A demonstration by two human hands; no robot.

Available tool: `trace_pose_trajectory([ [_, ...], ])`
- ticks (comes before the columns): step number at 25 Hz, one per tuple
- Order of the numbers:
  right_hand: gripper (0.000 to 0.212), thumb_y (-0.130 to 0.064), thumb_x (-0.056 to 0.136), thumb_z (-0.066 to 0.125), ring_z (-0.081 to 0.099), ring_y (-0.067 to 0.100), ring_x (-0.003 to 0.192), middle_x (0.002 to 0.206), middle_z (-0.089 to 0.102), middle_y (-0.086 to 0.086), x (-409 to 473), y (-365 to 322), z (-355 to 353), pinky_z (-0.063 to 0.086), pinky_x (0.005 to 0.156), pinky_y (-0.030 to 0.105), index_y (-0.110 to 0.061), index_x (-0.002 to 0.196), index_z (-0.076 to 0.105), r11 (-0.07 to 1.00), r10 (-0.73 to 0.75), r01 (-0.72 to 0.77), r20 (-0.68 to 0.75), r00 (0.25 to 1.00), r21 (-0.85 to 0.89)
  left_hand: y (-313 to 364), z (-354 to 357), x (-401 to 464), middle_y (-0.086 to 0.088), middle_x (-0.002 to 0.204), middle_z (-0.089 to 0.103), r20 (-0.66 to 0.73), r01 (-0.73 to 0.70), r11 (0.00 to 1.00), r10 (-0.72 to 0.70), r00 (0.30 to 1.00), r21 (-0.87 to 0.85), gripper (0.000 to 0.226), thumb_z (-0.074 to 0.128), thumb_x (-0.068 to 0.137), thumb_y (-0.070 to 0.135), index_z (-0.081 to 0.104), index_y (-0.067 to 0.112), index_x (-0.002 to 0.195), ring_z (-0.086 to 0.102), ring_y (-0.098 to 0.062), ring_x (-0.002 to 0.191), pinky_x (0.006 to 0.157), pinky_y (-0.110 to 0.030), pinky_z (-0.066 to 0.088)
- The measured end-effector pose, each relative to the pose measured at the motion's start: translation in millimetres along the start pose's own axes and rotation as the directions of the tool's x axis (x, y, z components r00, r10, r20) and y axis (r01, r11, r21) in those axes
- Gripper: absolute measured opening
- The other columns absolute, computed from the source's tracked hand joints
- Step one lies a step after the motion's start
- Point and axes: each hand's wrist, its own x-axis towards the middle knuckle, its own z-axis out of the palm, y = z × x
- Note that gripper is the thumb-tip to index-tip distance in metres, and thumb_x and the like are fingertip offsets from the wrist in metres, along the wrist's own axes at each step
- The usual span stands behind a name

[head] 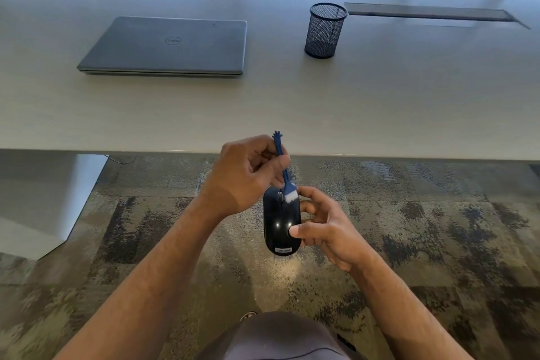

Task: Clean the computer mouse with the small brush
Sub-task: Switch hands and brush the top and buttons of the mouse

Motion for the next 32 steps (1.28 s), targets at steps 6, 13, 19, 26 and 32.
trace_pose_trajectory([
  [6,0.068,0.003,0.067,0.077,0.058,0.015,0.059,0.094,0.069,0.002,0,-1,4,0.04,0.048,0.025,-0.017,0.129,0.059,1.0,0.005,-0.006,0.021,1.0,0.005,-7,-1,4,0.006,0.08,0.07,-0.037,-0.009,0.988,0.014,0.999,0.157,0.004,0.07,0.092,0.013,0.069,0.016,0.093,0.071,-0.008,0.066,0.065,-0.026,0.061],
  [13,0.066,0.005,0.068,0.075,0.058,0.017,0.06,0.097,0.069,0.006,-2,-1,4,0.037,0.051,0.03,-0.017,0.128,0.06,1.0,0.009,-0.009,0.025,1.0,0.008,-1,1,5,0.004,0.077,0.072,-0.065,-0.023,1.0,0.023,0.998,0.001,0.011,0.069,0.093,0.009,0.067,0.02,0.091,0.074,-0.007,0.067,0.063,-0.021,0.06],
  [19,0.063,0.006,0.069,0.076,0.056,0.015,0.058,0.09,0.068,0.0,-1,0,6,0.038,0.048,0.025,-0.018,0.125,0.059,0.999,0.021,-0.021,0.025,0.999,0.024,-6,10,4,0.003,0.081,0.072,0.083,-0.016,0.993,0.006,0.997,0.119,0.003,0.068,0.094,0.016,0.068,0.014,0.094,0.073,-0.006,0.066,0.067,-0.031,0.063],
  [26,0.066,0.003,0.068,0.077,0.059,0.021,0.062,0.099,0.068,0.008,-2,0,3,0.041,0.052,0.03,-0.02,0.128,0.062,1.0,0.017,-0.017,0.016,1.0,0.005,-7,1,5,0.004,0.08,0.072,-0.129,0.031,0.994,-0.017,0.992,0.107,0.004,0.069,0.093,0.014,0.067,0.017,0.093,0.073,-0.008,0.068,0.063,-0.023,0.061],
  [32,0.069,0.003,0.067,0.077,0.061,0.014,0.059,0.105,0.065,0.016,0,-3,2,0.042,0.048,0.024,-0.016,0.131,0.058,1.0,0.017,-0.017,0.001,1.0,0.014,-13,-5,-9,0.005,0.079,0.075,-0.106,0.071,0.99,-0.084,0.991,-0.122,0.008,0.068,0.093,0.014,0.067,0.021,0.09,0.075,-0.016,0.066,0.064,-0.031,0.062],
])
